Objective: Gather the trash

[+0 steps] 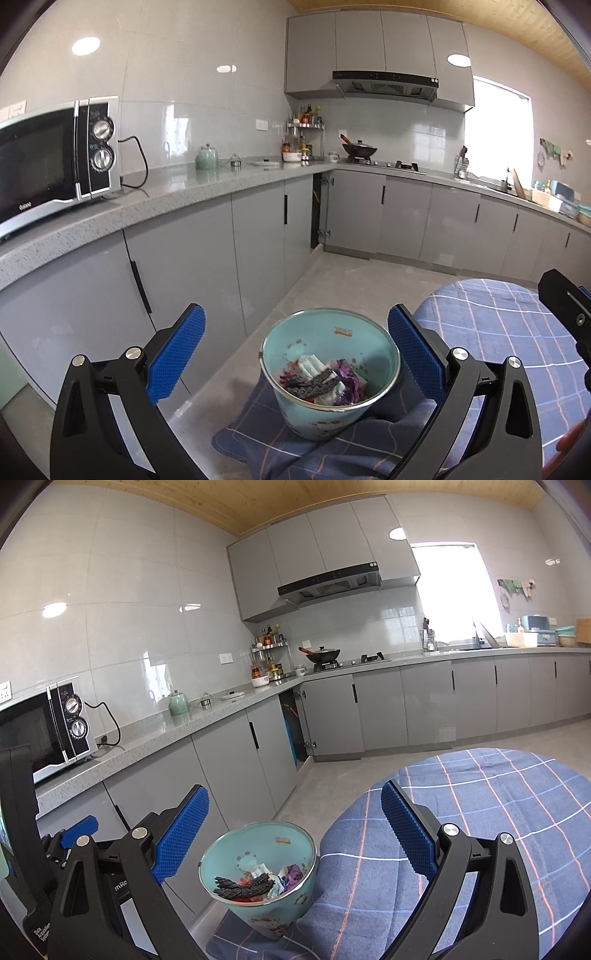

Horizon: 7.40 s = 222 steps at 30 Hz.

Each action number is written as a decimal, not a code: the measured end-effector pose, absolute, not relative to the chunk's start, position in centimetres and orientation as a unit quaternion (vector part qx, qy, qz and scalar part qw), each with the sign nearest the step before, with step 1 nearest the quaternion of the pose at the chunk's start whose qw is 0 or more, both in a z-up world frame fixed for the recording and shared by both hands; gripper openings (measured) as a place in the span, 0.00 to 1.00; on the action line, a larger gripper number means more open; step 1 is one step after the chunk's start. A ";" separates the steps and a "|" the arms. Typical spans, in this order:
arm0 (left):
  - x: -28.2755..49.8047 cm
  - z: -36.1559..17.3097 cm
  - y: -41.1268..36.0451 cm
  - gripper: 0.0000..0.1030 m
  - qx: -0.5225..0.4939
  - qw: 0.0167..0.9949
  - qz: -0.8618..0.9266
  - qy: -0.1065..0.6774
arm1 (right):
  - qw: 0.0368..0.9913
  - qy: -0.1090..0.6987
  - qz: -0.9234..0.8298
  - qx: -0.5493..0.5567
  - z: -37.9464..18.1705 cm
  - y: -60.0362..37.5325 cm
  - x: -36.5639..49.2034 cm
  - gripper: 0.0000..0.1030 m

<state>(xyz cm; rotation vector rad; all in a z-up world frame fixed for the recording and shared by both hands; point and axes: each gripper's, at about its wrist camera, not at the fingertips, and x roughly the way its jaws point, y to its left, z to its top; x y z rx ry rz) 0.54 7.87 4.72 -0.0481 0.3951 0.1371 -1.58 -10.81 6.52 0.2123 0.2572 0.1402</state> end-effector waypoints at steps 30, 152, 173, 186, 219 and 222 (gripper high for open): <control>2.2 2.9 8.0 0.95 -0.032 0.969 0.051 0.238 | 0.975 0.189 -0.040 0.106 3.2 -17.5 2.4 0.94; 9.5 4.1 16.9 0.95 -0.082 0.960 0.114 0.243 | 0.843 0.428 -0.288 0.156 -10.8 -42.6 14.1 0.96; 9.4 4.8 19.0 0.95 -0.086 0.962 0.144 0.215 | 0.843 0.427 -0.288 0.156 -10.8 -42.6 14.1 0.96; 9.3 5.0 20.8 0.95 -0.100 0.959 0.160 0.210 | 0.843 0.427 -0.289 0.156 -10.9 -42.6 14.1 0.96; 10.2 3.6 27.9 0.95 -0.138 0.939 0.232 0.212 | 0.842 0.427 -0.289 0.156 -11.0 -42.7 14.2 0.96; 11.5 2.1 28.0 0.94 -0.132 0.934 0.233 0.236 | 0.842 0.427 -0.289 0.156 -11.0 -42.7 14.2 0.96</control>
